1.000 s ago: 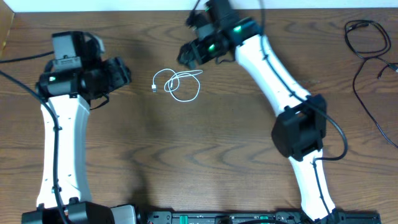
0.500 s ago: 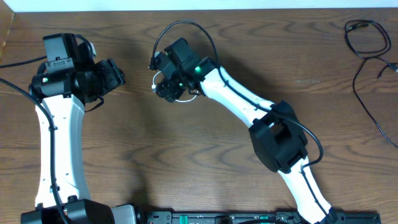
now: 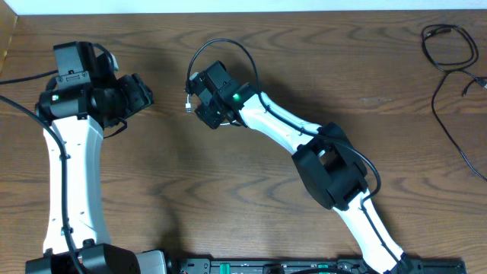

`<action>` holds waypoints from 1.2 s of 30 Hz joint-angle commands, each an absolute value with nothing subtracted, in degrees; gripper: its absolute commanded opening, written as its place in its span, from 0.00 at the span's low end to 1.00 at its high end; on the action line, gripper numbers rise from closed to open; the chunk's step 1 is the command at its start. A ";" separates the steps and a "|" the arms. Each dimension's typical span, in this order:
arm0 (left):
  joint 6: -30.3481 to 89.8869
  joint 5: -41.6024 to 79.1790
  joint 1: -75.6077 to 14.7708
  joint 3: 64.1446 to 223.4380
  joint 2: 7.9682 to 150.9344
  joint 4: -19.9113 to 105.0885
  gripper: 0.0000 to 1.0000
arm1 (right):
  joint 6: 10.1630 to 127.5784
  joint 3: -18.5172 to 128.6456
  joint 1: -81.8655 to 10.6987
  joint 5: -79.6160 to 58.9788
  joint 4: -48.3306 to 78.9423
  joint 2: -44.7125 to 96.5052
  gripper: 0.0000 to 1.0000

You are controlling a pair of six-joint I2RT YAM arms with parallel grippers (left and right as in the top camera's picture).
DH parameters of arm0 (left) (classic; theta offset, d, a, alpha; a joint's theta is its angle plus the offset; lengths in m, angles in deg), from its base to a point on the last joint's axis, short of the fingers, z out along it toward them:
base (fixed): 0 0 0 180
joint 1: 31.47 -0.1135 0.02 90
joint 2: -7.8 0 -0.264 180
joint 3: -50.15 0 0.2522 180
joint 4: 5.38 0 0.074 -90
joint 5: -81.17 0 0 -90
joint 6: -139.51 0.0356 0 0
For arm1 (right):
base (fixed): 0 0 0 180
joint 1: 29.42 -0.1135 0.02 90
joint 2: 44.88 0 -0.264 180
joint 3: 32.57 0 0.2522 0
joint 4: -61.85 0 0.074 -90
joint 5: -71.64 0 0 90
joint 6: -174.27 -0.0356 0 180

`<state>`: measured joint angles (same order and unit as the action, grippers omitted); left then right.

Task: Untangle cables
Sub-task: 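Bring the right gripper back and grasp the white cable, then lift the white cable with the right gripper and carry it right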

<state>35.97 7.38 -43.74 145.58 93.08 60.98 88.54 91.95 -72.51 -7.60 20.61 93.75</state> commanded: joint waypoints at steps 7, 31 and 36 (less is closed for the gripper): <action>35.73 6.94 -44.05 145.45 93.36 61.31 0.69 | 86.86 91.31 -73.36 -9.32 20.21 99.50 0.52; 35.70 6.96 -44.05 144.97 93.43 61.70 0.69 | 81.77 95.49 -61.89 -9.41 4.06 71.41 0.01; 35.70 6.96 -44.05 144.97 93.43 61.70 0.69 | 81.05 95.49 -52.86 -9.41 2.29 61.69 0.01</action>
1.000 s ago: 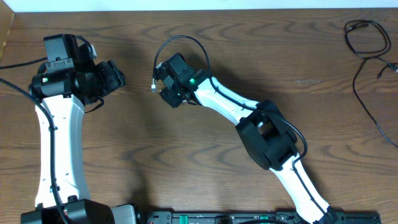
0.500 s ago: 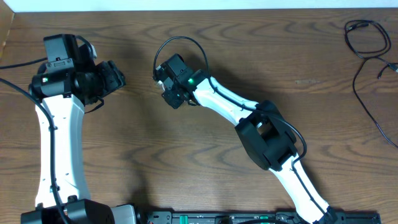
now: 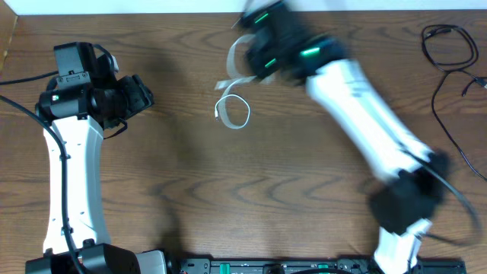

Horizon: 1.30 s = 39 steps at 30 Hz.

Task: Untangle cables
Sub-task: 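Lift the white cable with the right gripper and carry it right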

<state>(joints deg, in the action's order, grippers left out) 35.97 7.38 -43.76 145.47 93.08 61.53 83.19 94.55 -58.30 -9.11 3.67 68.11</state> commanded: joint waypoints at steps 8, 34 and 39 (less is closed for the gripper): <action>35.70 6.96 -44.05 144.97 93.43 61.68 0.69 | 78.47 95.49 -35.75 -9.00 -0.07 50.43 0.01; 35.66 6.99 -44.05 144.97 93.54 61.62 0.69 | 67.62 95.49 11.29 -5.19 6.33 51.98 0.01; 35.68 6.96 -44.05 144.97 93.54 61.64 0.69 | 68.65 95.49 12.91 -5.61 5.33 57.01 0.01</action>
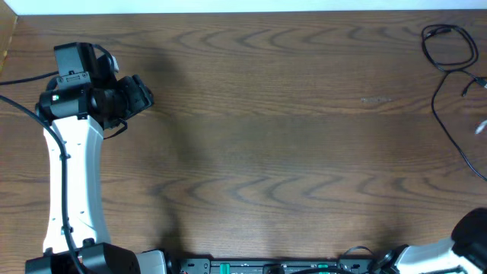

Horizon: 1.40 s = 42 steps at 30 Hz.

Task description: Untangle cables

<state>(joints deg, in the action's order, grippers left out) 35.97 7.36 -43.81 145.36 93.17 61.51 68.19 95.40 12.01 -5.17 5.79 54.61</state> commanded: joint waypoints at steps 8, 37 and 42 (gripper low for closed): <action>35.68 6.96 -44.05 144.97 93.54 61.42 0.69 | 74.44 95.49 13.15 -7.60 1.66 61.58 0.99; 35.66 7.01 -43.89 144.75 93.54 60.72 0.69 | 70.09 95.47 12.93 -13.15 -27.68 72.42 0.99; 35.66 7.01 -43.89 144.75 93.54 60.81 0.69 | 66.62 95.53 12.91 -12.84 -26.71 72.33 0.99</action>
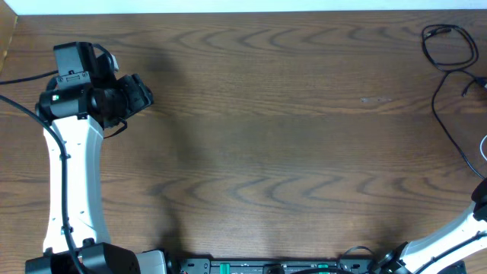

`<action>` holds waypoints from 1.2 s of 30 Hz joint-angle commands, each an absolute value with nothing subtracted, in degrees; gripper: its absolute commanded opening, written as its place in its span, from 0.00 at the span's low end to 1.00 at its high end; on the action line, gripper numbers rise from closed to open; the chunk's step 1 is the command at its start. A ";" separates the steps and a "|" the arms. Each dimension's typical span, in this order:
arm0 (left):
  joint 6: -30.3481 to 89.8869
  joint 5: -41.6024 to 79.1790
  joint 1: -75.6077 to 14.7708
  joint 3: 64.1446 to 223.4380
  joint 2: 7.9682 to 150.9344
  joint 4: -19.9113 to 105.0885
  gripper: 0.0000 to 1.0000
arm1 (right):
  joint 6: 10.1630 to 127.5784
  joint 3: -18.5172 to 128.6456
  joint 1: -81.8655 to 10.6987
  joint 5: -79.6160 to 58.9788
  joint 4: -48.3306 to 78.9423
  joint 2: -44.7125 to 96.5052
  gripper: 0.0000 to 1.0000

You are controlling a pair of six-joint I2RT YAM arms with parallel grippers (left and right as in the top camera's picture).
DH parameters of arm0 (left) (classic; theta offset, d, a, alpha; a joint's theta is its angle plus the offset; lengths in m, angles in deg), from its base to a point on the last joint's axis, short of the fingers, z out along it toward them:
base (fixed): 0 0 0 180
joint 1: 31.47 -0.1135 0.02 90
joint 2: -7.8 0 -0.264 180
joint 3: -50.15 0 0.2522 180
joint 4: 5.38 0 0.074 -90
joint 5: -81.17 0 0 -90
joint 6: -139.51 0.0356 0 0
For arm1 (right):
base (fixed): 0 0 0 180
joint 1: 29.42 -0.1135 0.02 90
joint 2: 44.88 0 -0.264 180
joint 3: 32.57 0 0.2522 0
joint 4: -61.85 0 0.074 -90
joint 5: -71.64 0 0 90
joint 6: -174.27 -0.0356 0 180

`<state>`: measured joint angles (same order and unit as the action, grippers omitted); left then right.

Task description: Untangle cables

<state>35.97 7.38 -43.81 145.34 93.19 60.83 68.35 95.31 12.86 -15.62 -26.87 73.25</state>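
A black cable (449, 47) lies looped at the table's far right corner, and a strand of it runs down along the right edge. A short white cable piece (484, 146) shows at the right edge, cut off by the frame. My left gripper (143, 94) sits at the far left over bare wood with nothing visible in it; its jaws are too dark to read. Of my right arm only a white link (449, 234) shows at the bottom right. Its gripper is out of frame.
The left arm's body (72, 175) stretches along the left side of the wooden table (266, 137). A black bar with green marks (281, 267) runs along the front edge.
The right arm's white link now shows clearly at the bottom right, where only a blurred bit showed before. The white cable piece at the right edge sits slightly lower. The left arm has not moved.
First my right gripper was left of the table's centre, at a white cable end. Then it was blurred at the upper middle with a white cable hanging from it. After that the arm and cable were gone from the centre, with white showing only at the right edge.
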 commanded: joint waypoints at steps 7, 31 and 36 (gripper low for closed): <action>35.66 7.03 -43.89 144.75 93.54 60.83 0.69 | 67.71 95.53 12.12 -11.79 -28.09 69.77 0.99; 35.68 6.99 -43.89 144.75 93.54 68.33 0.98 | 87.36 95.53 -18.46 3.33 -27.24 48.51 0.99; 35.68 6.99 -43.89 144.75 93.54 68.33 0.99 | 87.36 95.53 -27.49 4.31 -27.11 48.35 0.99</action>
